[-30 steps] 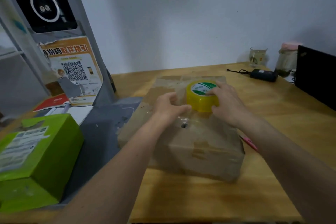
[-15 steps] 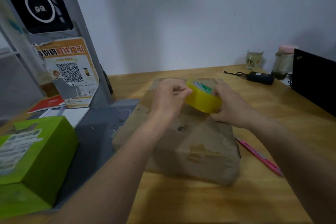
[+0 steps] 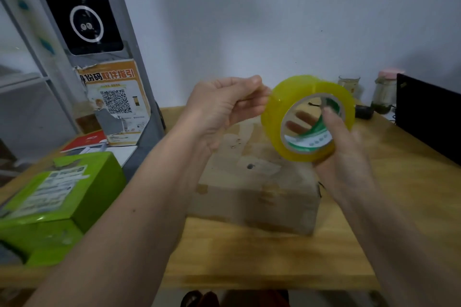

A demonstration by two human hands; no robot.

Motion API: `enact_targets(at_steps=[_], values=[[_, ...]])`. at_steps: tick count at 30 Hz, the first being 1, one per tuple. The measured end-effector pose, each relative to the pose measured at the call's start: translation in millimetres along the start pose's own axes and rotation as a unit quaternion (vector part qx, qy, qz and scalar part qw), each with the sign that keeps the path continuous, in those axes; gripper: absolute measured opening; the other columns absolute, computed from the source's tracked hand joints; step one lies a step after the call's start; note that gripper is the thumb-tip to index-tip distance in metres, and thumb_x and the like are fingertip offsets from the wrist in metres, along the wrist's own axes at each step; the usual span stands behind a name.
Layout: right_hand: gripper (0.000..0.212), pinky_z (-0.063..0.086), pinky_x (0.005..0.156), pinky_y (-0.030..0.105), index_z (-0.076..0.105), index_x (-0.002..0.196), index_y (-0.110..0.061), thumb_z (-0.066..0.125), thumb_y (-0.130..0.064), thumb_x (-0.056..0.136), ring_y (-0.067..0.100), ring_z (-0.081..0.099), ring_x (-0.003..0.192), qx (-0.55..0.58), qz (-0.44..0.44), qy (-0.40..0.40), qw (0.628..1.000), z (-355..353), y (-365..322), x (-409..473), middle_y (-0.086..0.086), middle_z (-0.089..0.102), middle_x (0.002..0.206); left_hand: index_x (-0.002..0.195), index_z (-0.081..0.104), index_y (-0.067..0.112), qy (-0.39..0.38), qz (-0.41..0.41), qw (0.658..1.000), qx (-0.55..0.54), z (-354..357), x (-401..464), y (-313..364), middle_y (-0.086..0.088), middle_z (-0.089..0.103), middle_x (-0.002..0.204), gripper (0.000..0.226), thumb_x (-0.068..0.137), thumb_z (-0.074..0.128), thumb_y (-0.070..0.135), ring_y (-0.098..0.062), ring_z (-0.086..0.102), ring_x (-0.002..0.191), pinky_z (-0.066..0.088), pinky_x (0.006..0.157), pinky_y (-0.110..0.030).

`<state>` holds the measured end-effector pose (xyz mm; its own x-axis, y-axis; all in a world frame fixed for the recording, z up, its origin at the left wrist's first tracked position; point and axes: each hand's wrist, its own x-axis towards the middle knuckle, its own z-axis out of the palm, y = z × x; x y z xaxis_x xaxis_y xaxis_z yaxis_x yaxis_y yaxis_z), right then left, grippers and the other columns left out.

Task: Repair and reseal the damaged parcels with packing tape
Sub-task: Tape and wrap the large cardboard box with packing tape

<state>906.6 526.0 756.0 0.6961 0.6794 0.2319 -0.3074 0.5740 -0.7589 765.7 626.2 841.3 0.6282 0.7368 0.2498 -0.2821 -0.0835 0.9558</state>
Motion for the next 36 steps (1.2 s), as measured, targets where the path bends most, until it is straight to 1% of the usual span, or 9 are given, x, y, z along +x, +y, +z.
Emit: enact_targets(at_steps=[3, 8, 11, 15, 19, 21, 25, 28, 36], values=[[0.046, 0.058, 0.071, 0.039, 0.057, 0.121, -0.012, 0.068, -0.01, 0.077, 0.023, 0.071, 0.093, 0.013, 0.041, 0.015, 0.999, 13.9, 1.1, -10.5, 0.009, 0.072, 0.107, 0.082, 0.066, 0.0, -0.001, -0.025, 0.999, -0.021, -5.3, -7.5, 3.8, -0.005, 0.068, 0.068, 0.015, 0.092, 0.061, 0.009, -0.008, 0.063, 0.053, 0.054, 0.051, -0.017], [0.033, 0.05, 0.07, 0.03, 0.057, 0.111, -0.022, 0.063, -0.003, 0.085, 0.014, 0.063, 0.079, -0.325, -0.143, 0.044, 0.934, 13.6, -16.3, -1.9, -0.003, 0.063, 0.087, 0.08, 0.071, 0.005, 0.038, -0.035, 0.984, 0.172, -35.2, -13.0, -12.1, 0.001, 0.065, 0.059, 0.01, 0.088, 0.069, 0.011, -0.003, 0.047, 0.042, 0.043, 0.042, -0.015], [0.051, 0.046, 0.062, 0.034, 0.048, 0.114, -0.021, 0.06, 0.011, 0.077, 0.016, 0.054, 0.078, -0.482, -0.258, -0.061, 0.835, 10.7, -26.9, -5.7, -0.002, 0.054, 0.093, 0.077, 0.072, 0.007, 0.059, -0.077, 0.979, 0.182, -52.6, -12.2, -25.1, 0.004, 0.064, 0.056, 0.011, 0.087, 0.071, 0.012, -0.002, 0.045, 0.043, 0.044, 0.044, -0.015], [0.062, 0.045, 0.072, 0.041, 0.048, 0.124, -0.014, 0.066, 0.009, 0.068, 0.032, 0.052, 0.1, -0.716, -0.245, -0.071, 0.65, -15.6, -30.5, 13.9, 0.01, 0.054, 0.113, 0.081, 0.072, 0.01, 0.093, -0.108, 0.958, 0.25, -78.8, -2.6, -35.9, 0.008, 0.064, 0.058, 0.013, 0.09, 0.068, 0.019, 0.0, 0.045, 0.045, 0.045, 0.053, -0.015], [0.042, 0.045, 0.073, 0.024, 0.055, 0.11, -0.022, 0.073, -0.003, 0.078, 0.019, 0.055, 0.098, -0.533, -0.204, 0.036, 0.82, -28.8, -19.4, 23.6, -0.003, 0.058, 0.102, 0.081, 0.069, 0.01, 0.114, -0.118, 0.936, 0.312, -77.9, 3.4, -58.6, 0.003, 0.062, 0.072, 0.02, 0.096, 0.061, 0.022, -0.005, 0.054, 0.065, 0.047, 0.069, -0.023], [0.036, 0.05, 0.079, 0.028, 0.059, 0.11, -0.027, 0.071, -0.006, 0.082, 0.018, 0.059, 0.096, -0.471, -0.17, 0.038, 0.865, -30.6, -12.7, 25.6, -0.007, 0.06, 0.1, 0.077, 0.068, 0.013, 0.118, -0.122, 0.921, 0.349, -78.4, 6.7, -68.2, 0.004, 0.063, 0.075, 0.024, 0.096, 0.06, 0.024, -0.007, 0.055, 0.073, 0.044, 0.073, -0.025], [0.044, 0.047, 0.096, 0.04, 0.065, 0.116, -0.027, 0.07, 0.0, 0.081, 0.02, 0.055, 0.112, -0.577, -0.181, -0.003, 0.796, -35.3, -5.9, 33.2, -0.002, 0.063, 0.116, 0.072, 0.07, 0.011, 0.13, -0.129, 0.911, 0.369, -84.5, 17.3, -78.4, 0.0, 0.07, 0.079, 0.026, 0.094, 0.064, 0.026, -0.015, 0.063, 0.08, 0.05, 0.081, -0.031], [0.052, 0.045, 0.099, 0.04, 0.065, 0.118, -0.031, 0.068, 0.004, 0.079, 0.023, 0.052, 0.119, -0.637, -0.177, -0.017, 0.75, -31.6, -8.5, 40.2, 0.002, 0.061, 0.126, 0.078, 0.072, 0.006, 0.133, -0.154, 0.931, 0.303, -85.2, 22.0, -79.4, -0.005, 0.065, 0.067, 0.018, 0.09, 0.069, 0.019, -0.017, 0.06, 0.06, 0.056, 0.062, -0.03], [0.052, 0.049, 0.086, 0.038, 0.063, 0.123, -0.035, 0.064, -0.004, 0.081, 0.028, 0.055, 0.111, -0.733, -0.159, -0.062, 0.659, -16.4, -11.8, 54.1, 0.004, 0.062, 0.124, 0.08, 0.077, 0.006, 0.1, -0.123, 0.846, 0.509, -83.0, 36.9, -91.8, 0.002, 0.06, 0.06, 0.022, 0.09, 0.07, 0.024, -0.007, 0.052, 0.055, 0.045, 0.054, -0.022]])
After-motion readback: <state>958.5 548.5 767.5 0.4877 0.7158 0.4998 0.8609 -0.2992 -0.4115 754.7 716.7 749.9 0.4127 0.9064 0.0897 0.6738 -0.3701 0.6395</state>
